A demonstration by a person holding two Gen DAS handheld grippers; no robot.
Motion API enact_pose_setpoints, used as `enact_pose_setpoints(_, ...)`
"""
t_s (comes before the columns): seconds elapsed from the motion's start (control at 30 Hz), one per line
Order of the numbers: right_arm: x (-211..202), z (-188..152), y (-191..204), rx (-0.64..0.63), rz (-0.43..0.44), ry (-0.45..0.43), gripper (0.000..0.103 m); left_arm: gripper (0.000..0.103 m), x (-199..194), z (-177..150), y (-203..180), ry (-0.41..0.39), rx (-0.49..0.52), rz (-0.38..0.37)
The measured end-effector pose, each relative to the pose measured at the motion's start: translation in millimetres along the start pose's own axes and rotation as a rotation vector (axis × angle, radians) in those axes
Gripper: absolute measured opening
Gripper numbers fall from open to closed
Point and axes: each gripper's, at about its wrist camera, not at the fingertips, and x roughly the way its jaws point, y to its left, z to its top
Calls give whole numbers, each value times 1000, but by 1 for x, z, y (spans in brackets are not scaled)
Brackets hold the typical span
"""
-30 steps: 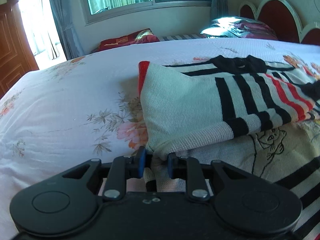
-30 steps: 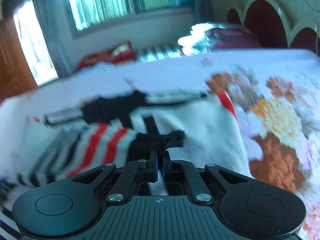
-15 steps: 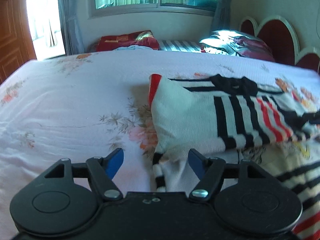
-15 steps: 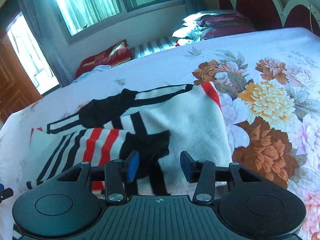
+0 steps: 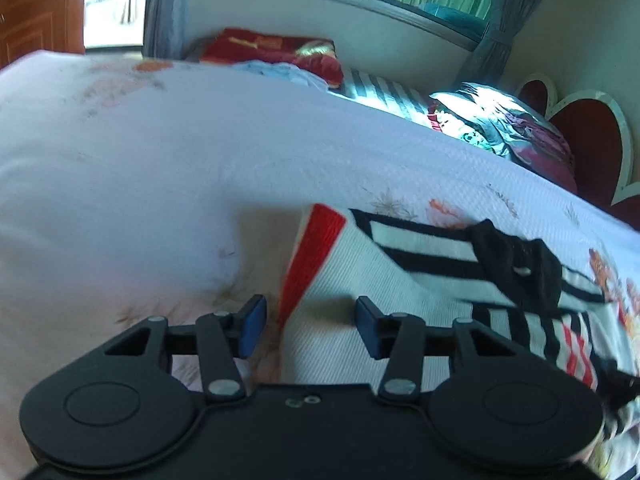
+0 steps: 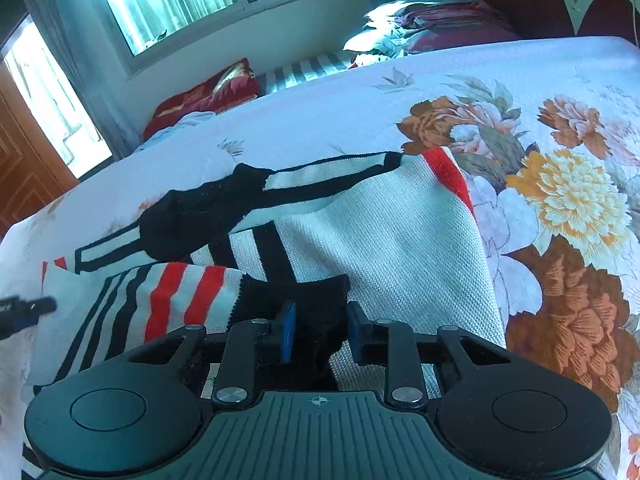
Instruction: Fold small clothes
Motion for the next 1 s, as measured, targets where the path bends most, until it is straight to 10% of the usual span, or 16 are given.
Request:
enact_pose_setpoints(0.07,-3,0,2,-16,4,-23,6,47,9,4,3,-3,-23,-7)
enact_pose_setpoints(0.13,-8,1,7,-55,-12,-66,6,20,15,8,6,-20,-44,7)
enact_pose_setpoints(0.2,-11,-1,12,-117,-57,-104,0,17,20,11,7,-39,-50,40)
enact_pose_setpoints(0.53,-11,0,5,-119,-111,-113,1,28,8,10,-4,-92,15,103)
enact_pose_setpoints(0.63,-16,4,5,-86,-64,-113,17,30,-14,0,-9,-117,47,91)
enact_pose_setpoints(0.7,-16,2,10,-80,-40,-97,51,31,-28,-12,-16,-120,66,81)
enact_pose_setpoints(1.0,-7,-20,19,-121,-49,-15,44,33,-58,-76,-50,-66,158,11)
